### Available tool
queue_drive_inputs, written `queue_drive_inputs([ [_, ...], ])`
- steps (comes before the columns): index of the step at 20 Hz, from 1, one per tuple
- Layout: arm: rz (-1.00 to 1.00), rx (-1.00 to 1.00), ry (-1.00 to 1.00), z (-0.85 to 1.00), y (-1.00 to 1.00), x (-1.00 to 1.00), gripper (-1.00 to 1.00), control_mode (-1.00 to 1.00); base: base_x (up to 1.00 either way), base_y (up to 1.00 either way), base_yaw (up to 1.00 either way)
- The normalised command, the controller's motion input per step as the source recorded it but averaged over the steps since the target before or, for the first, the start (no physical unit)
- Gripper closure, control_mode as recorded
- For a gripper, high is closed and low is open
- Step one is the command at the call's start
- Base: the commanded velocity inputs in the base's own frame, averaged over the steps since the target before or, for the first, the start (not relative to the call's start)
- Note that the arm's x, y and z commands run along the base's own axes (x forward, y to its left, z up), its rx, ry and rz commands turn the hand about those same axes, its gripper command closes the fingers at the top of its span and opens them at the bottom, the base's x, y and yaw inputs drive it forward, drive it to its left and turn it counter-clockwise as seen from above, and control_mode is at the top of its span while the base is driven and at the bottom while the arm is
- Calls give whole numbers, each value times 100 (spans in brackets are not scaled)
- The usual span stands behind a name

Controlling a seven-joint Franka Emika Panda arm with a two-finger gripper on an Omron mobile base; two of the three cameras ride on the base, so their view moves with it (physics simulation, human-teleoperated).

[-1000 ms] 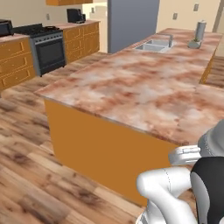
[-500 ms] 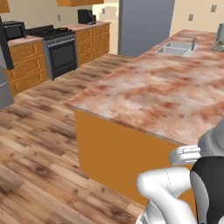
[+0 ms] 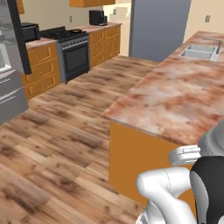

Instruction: Place the cold items (lime and carrot) from the fridge in one tupperware on the dining counter. Place the warm items (hot dog and kebab skewer) in the stove area in another tupperware.

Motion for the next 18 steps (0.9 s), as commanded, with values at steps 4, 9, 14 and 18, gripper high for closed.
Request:
queue_drive_inputs([
  [4, 0, 0, 0, 0, 0, 0, -100, 100, 55, 100, 0],
  [9, 0, 0, 0, 0, 0, 0, -100, 100, 51, 100, -2],
  [14, 0, 0, 0, 0, 0, 0, -100, 100, 53, 100, -7],
  [18, 0, 0, 0, 0, 0, 0, -100, 100, 52, 99, -8],
])
